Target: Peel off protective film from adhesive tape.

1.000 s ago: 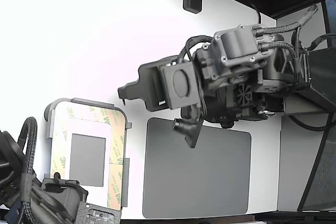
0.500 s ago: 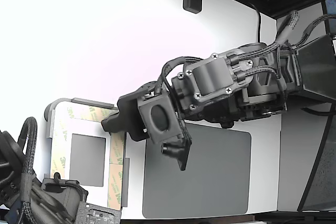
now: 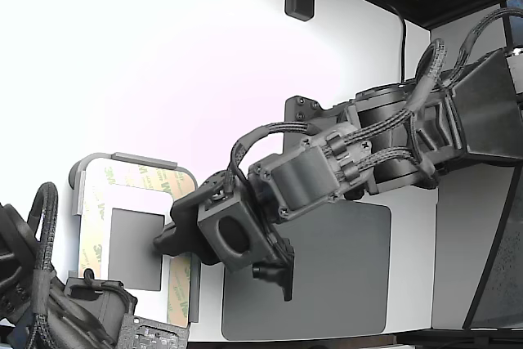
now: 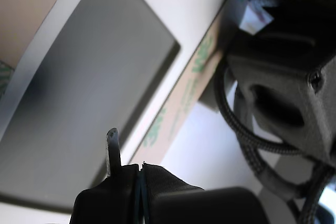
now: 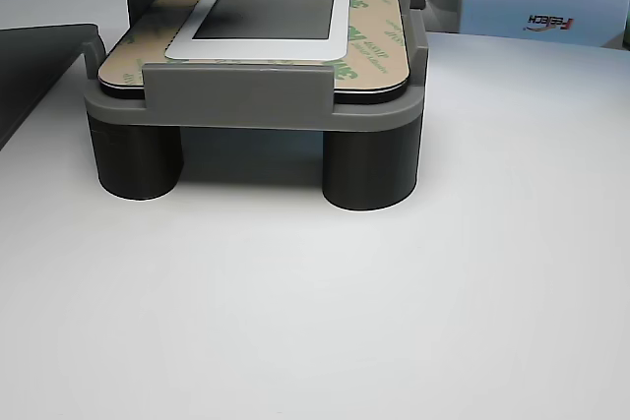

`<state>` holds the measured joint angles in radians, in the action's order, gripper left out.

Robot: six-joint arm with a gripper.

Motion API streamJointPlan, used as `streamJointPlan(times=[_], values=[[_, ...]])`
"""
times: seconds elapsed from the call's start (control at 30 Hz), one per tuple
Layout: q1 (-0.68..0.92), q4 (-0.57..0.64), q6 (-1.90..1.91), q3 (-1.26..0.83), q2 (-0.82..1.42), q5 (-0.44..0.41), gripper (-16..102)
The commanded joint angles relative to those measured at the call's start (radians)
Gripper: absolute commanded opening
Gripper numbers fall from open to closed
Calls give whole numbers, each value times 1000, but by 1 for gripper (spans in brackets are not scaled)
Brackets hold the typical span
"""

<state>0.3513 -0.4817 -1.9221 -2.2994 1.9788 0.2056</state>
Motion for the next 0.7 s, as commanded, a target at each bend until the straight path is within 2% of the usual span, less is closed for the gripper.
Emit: streamJointPlan(times=[0.0,0.17,0.27,0.5,0.67], values=[[3,-43,-6,95,-40,15,-11],[37,-83,-6,183,-137,23,-11],[49,-61,-14,179,-155,29,-11],[135,-44,-8,184,-181,-60,-11],[156,-29,-5,179,-195,-80,-11]])
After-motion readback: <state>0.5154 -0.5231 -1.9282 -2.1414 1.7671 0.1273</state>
